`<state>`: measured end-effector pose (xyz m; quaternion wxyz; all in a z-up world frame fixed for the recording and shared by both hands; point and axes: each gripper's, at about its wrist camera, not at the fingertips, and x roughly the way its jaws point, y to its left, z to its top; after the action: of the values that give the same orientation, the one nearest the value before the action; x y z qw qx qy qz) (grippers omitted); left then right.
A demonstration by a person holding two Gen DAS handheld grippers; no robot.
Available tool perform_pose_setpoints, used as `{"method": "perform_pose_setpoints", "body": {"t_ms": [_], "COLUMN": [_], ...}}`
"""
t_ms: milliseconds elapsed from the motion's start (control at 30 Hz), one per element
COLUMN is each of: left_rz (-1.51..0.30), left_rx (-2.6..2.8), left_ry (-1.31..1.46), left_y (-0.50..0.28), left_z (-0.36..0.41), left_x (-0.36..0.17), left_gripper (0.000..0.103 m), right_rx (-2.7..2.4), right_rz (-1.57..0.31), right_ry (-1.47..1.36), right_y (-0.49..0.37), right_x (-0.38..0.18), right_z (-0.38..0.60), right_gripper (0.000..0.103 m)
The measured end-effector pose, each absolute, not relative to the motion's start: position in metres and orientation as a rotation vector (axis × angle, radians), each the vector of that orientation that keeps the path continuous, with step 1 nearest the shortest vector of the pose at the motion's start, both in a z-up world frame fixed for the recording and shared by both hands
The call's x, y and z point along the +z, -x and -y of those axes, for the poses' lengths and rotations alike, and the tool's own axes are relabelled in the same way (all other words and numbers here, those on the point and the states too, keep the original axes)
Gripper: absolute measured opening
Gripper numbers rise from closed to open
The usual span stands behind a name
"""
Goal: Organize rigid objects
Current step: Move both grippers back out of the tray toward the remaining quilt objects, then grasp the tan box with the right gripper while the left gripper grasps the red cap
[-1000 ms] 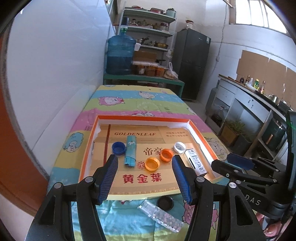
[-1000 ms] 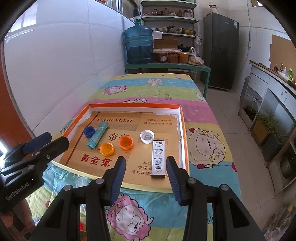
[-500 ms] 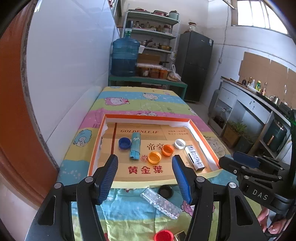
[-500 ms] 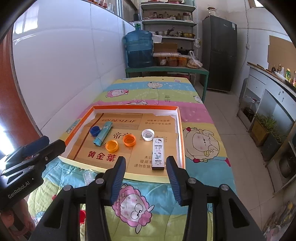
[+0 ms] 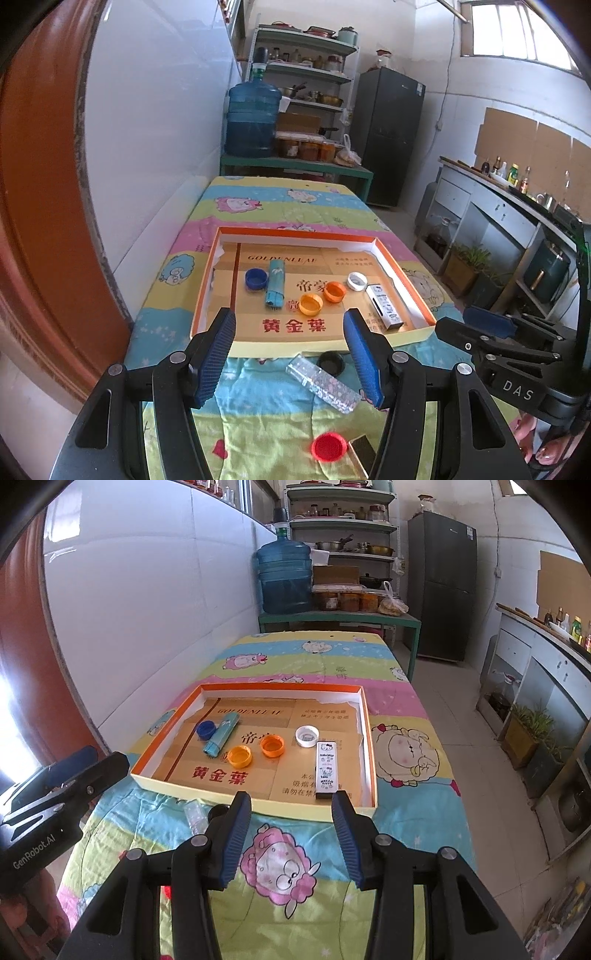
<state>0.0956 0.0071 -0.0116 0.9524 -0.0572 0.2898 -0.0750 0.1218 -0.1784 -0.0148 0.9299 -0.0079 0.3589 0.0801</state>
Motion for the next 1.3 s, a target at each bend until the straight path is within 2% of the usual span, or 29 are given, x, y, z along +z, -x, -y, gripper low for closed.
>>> {"method": "perform_pose_setpoints", "body": {"t_ms": [667, 1300], "left_rz": [-0.573, -0.637], "left_rx": [-0.128, -0.118], "left_ry": [0.150, 0.170], "left_y": [-0.052, -0.043], "left_z": [-0.032, -0.044], "left_x": [-0.007, -0.042], "left_gripper": [0.063, 0.063], "right_rx": [0.201, 0.331], "right_rz": [-0.758, -0.918], "right_ry": [0.037, 0.114], "right_y": [-0.079, -0.055], "right_x": [-0.024, -0.091], "right_z": [0.165, 0.109], "right_gripper": [0.045, 0.045]}}
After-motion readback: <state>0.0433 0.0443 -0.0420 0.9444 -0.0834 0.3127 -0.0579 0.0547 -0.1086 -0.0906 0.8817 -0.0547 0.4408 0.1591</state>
